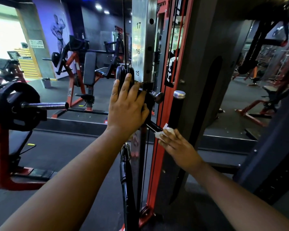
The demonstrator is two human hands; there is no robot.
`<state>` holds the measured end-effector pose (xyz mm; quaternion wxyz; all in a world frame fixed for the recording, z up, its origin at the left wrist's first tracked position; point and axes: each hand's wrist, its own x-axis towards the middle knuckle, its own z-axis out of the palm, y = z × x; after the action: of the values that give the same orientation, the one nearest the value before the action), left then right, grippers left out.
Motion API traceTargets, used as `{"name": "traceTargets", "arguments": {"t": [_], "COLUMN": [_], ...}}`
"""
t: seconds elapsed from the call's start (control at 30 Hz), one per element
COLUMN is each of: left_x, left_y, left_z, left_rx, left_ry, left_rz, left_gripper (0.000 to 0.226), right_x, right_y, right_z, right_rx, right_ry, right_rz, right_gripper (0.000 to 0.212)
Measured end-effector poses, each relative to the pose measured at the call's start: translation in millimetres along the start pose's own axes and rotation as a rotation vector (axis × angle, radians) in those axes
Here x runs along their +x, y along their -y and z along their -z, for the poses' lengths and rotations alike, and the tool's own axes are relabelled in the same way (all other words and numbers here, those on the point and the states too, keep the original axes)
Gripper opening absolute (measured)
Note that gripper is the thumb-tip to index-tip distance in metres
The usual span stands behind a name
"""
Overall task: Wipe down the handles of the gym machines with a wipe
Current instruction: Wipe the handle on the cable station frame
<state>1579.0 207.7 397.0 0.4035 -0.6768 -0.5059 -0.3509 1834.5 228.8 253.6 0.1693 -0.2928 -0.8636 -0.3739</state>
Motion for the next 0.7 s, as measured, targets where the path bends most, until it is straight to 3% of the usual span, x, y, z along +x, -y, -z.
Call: {"name": "traceTargets", "arguments": {"t": [0.1, 0.23, 0.3, 0.5, 0.6, 0.63, 0.7], "left_x": [-1, 0, 0, 0, 1, 1, 1], "left_y": [2, 0, -1, -2, -4, -4, -4], "left_z": [-1, -2, -2, -1, -1, -1, -2], "left_rx": [-0.012, -0.003, 0.006, 0.013, 0.010, 0.006, 0.003], "left_ry": [-0.001, 0.002, 0.005, 0.006, -0.003, -0.001, -0.001], "left_rz": [0.004, 0.010, 0.007, 0.010, 0.007, 0.008, 0.012], "left_gripper": [0.038, 0.037, 0.038, 0.039, 0.038, 0.038, 0.039], "right_x": [-5, 36, 58, 37, 8, 9, 24], "right_y": [-6, -31, -31, 26, 33, 26, 3], "right_z": [23, 64, 65, 35, 13, 11, 19], "right_rx": [0.361, 0.796, 1.066, 1.146, 1.345, 1.461, 1.681], "right_ry": [-0.281, -0.743, -0.722, -0.606, -0.409, -0.406, -0.598], "right_rz": [-0.135, -0.822, -1.033, -1.058, -1.124, -1.197, -1.373], "right_gripper": [0.064, 0.044, 0.044, 0.046, 0.042, 0.041, 0.038]}}
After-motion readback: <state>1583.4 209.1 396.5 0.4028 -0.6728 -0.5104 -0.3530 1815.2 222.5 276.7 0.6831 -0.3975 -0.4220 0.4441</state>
